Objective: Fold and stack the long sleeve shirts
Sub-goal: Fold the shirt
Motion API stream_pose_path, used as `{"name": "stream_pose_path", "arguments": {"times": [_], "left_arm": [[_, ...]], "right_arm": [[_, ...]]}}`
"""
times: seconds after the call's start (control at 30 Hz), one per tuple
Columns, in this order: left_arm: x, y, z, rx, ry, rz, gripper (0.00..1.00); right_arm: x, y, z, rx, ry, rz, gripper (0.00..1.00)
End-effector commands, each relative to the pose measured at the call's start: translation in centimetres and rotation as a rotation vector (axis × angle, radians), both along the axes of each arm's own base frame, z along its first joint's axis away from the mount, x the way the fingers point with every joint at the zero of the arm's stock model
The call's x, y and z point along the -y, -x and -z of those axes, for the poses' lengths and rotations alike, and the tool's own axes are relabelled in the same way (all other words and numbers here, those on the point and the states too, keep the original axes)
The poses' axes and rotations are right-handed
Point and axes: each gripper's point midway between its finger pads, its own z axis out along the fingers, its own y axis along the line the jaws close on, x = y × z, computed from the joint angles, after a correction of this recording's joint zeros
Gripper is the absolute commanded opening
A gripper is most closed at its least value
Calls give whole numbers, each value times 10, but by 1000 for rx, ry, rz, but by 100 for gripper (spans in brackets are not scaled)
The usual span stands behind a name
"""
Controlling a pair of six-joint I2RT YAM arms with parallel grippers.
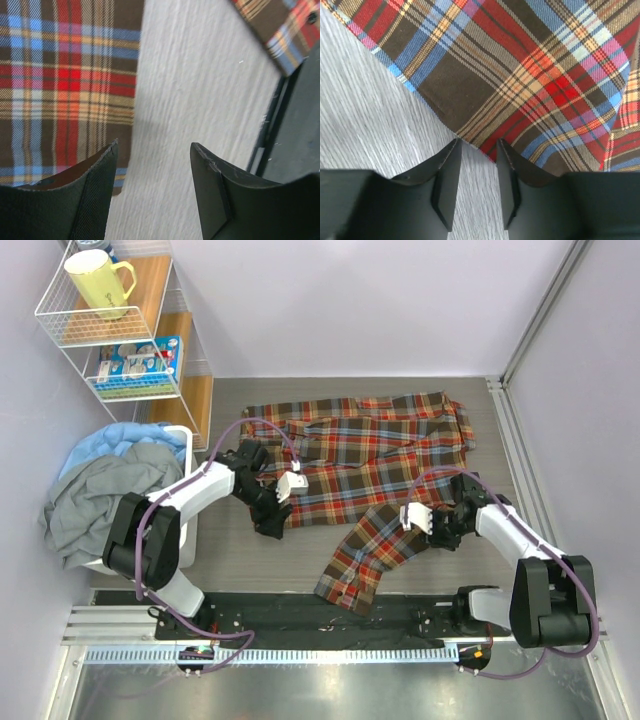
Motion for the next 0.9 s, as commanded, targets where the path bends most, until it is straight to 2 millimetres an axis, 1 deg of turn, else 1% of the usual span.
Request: {"name": "stream_pose_path", "arguments": {"times": [0.0, 0.03, 0.07, 0.1, 0.13, 0.17, 0.2, 0.23, 0.3, 0.33, 0.4, 0.47, 0.53, 0.6, 0.63, 0.67, 0.7, 0.73, 0.77, 0.83, 0.87], "left_arm": [[-9, -13, -1, 101, -48, 19, 60], [-10, -13, 0, 104, -50, 35, 60], [-10, -12, 1, 98, -53, 37, 60], [-11, -13, 2, 98, -59, 36, 61], [-11, -12, 3, 99, -62, 41, 61], [-12, -13, 5, 99, -66, 41, 60], [-13, -15, 7, 103, -76, 42, 60], [-14, -15, 8, 105, -81, 43, 60], [-16, -17, 11, 114, -95, 49, 61], [-17, -16, 13, 113, -102, 55, 61], [-20, -17, 14, 131, -110, 66, 61], [-21, -16, 15, 138, -117, 72, 61], [-21, -17, 13, 145, -115, 72, 61], [-21, -18, 12, 150, -113, 73, 61], [-20, -18, 12, 150, -108, 74, 61], [-19, -20, 11, 154, -105, 72, 61], [-19, -20, 11, 154, -104, 72, 61], [-18, -21, 11, 154, -103, 71, 62], [-17, -22, 11, 153, -100, 72, 63], [-17, -23, 11, 152, -100, 72, 62], [-17, -23, 12, 148, -102, 69, 63]], "right_arm": [[5, 0, 13, 11, 46, -37, 38], [5, 4, 14, 9, 49, -51, 36], [5, 12, 18, -13, 53, -71, 32], [4, 17, 20, -18, 62, -90, 28], [4, 22, 23, -31, 68, -98, 23], [4, 24, 26, -41, 76, -99, 10], [4, 24, 25, -47, 77, -95, 6], [4, 22, 23, -55, 75, -76, 3], [3, 26, 22, -96, 71, -61, 1], [2, 22, 16, -97, 63, -35, 2], [-2, 24, 8, -123, 37, -10, 1], [-6, 25, -6, -142, 8, 18, 1], [-14, 25, -24, -141, -34, 28, 1], [-18, 26, -35, -140, -59, 48, 1], [-18, 25, -40, -149, -63, 62, 6], [-18, 26, -41, -167, -67, 90, 15], [-18, 24, -41, -179, -63, 111, 26], [-15, 18, -36, -188, -47, 135, 37], [-14, 16, -34, -195, -43, 157, 51], [-13, 7, -26, -217, -37, 210, 62], [-12, 5, -23, -225, -23, 217, 65]]}}
